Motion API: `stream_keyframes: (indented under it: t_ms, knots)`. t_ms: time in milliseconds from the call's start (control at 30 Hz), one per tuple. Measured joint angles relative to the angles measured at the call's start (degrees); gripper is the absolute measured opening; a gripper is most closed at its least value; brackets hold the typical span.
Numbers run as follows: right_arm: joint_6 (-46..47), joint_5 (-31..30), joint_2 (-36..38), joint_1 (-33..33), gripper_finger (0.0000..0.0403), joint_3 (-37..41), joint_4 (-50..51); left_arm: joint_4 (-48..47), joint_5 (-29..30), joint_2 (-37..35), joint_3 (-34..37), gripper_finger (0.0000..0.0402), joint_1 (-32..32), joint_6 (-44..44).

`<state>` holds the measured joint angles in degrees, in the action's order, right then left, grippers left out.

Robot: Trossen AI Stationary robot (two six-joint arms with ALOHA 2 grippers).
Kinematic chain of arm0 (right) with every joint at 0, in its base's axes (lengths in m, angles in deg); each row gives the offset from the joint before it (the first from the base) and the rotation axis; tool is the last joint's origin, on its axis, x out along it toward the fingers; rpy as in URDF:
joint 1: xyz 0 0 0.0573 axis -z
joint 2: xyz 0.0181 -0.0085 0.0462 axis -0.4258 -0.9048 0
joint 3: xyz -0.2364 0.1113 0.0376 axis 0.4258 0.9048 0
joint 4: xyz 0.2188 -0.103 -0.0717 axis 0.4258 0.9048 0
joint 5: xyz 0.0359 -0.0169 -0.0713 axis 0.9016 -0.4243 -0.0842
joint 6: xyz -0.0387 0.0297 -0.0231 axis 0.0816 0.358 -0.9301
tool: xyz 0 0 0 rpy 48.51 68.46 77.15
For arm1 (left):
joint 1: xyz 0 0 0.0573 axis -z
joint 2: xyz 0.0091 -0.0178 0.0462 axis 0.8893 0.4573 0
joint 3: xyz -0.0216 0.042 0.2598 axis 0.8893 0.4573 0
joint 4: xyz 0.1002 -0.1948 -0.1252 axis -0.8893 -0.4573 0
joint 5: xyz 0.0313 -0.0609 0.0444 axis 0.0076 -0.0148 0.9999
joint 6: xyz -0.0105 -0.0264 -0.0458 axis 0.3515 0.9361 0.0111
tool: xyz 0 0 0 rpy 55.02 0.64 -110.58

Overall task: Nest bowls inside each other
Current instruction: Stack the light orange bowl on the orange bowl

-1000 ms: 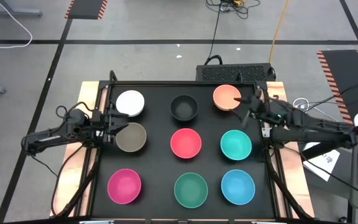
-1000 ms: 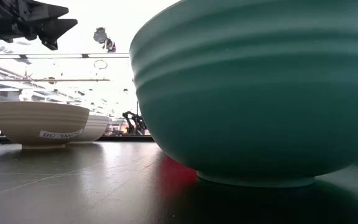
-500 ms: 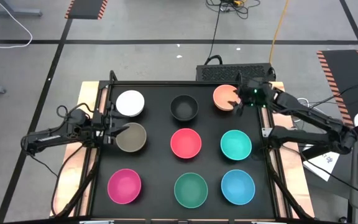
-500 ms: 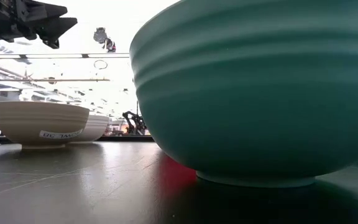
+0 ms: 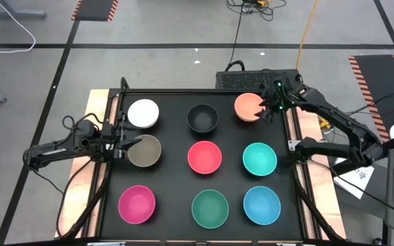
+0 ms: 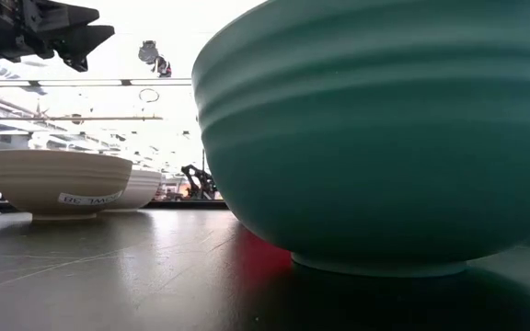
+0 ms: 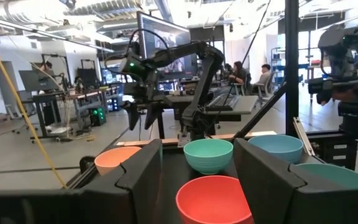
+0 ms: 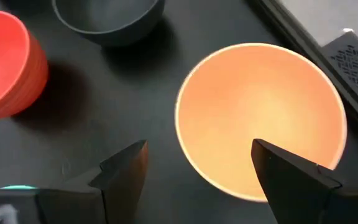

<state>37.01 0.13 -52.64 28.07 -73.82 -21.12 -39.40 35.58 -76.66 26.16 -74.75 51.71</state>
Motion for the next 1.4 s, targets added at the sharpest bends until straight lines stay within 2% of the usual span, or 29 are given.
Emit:
stream_keyframes:
  t_ms: [133,267,433,667,1000,1133,1400]
  knots:
    - [-0.5,-0.3,-3.7,-0.1,0.0281,-3.0,0.2,-0.1,0.0,0.0,0.0,0.02,0.0,0.0]
    - [0.4,-4.8,-7.0,-0.1,0.0281,-5.1,0.2,-0.1,-0.2,0.0,0.0,0.02,0.0,0.0]
    - [1.8,-4.4,-10.4,-0.1,0.0281,-7.3,2.0,-0.6,-0.3,0.0,0.0,0.02,0.0,0.0]
    - [1.8,-4.4,-14.9,-0.1,0.0281,-9.7,10.1,-0.6,-0.3,0.0,0.0,0.02,0.0,0.0]
    - [-0.1,-3.3,-15.3,-2.7,0.0281,-9.8,9.1,-0.6,-0.3,0.0,0.0,0.02,0.0,0.0]
    - [-0.1,-7.6,-16.8,-4.5,0.0281,-9.8,7.8,-0.6,-0.3,0.0,0.0,0.02,0.0,-0.3]
    - [-0.6,-10.9,-21.3,-5.0,0.0281,-9.8,7.8,-1.0,-0.4,0.0,0.0,0.02,0.0,-0.3]
